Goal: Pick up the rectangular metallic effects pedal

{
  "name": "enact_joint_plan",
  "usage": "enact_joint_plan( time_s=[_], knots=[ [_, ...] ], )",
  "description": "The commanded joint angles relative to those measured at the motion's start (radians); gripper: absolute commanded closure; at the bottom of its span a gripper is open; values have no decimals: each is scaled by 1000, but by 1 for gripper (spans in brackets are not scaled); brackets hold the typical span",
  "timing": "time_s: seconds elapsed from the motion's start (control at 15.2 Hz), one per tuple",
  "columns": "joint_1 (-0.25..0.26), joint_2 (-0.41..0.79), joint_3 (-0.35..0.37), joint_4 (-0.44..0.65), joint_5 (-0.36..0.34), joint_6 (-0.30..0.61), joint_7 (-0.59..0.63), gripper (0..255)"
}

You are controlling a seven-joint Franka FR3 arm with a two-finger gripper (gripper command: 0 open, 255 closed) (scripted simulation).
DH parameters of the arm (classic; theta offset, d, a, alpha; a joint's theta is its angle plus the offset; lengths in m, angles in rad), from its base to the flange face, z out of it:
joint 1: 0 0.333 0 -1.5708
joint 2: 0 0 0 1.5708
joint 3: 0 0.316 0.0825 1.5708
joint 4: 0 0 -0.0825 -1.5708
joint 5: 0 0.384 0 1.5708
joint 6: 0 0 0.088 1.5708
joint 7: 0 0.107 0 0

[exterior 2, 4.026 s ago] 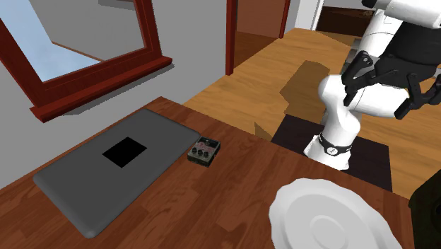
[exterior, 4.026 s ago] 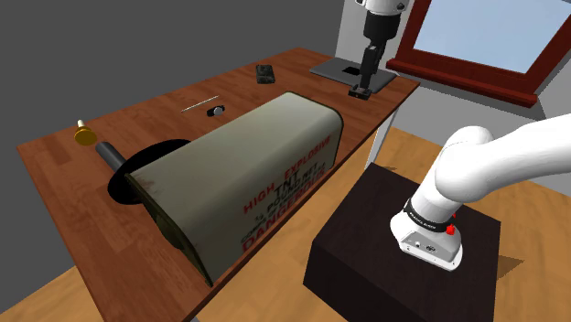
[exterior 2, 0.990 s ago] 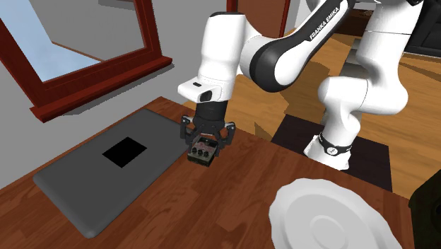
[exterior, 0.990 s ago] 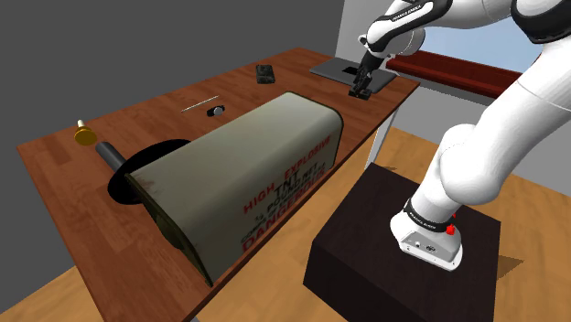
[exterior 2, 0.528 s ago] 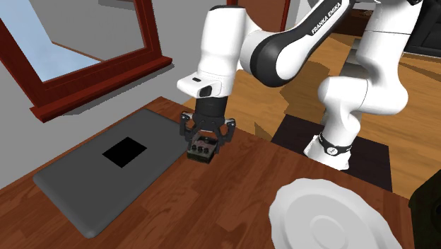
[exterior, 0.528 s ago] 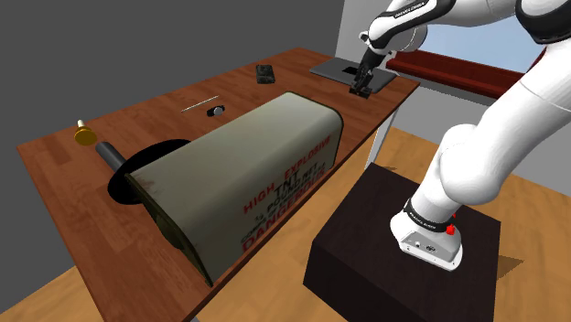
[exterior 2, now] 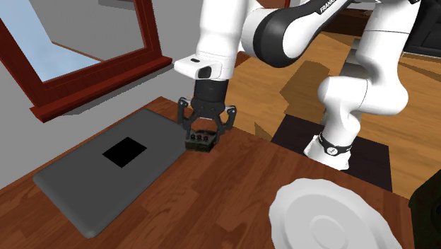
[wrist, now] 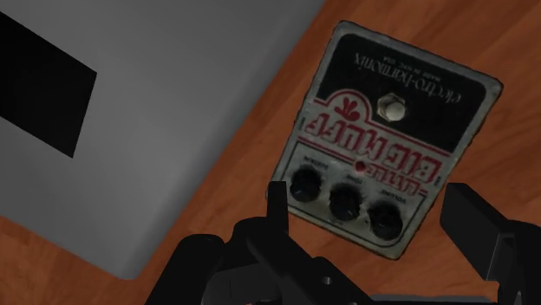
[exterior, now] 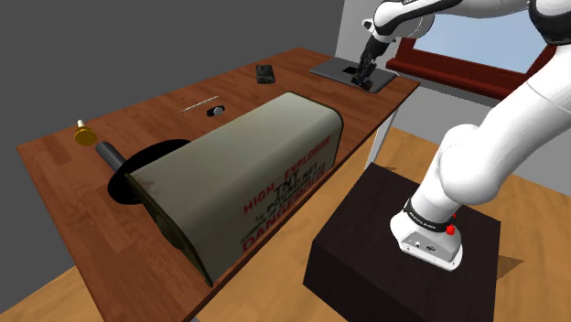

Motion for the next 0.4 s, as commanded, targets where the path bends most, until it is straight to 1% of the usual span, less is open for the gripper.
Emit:
enact_joint_plan(
  time_s=[0.0,0.2,0.33],
  knots=[
    [-3,-10,10,20,-8,-28,10,255],
    [-7,-23,21,50,-17,-69,21,255],
    [-7,-23,22,52,-18,-71,22,255]
  ],
)
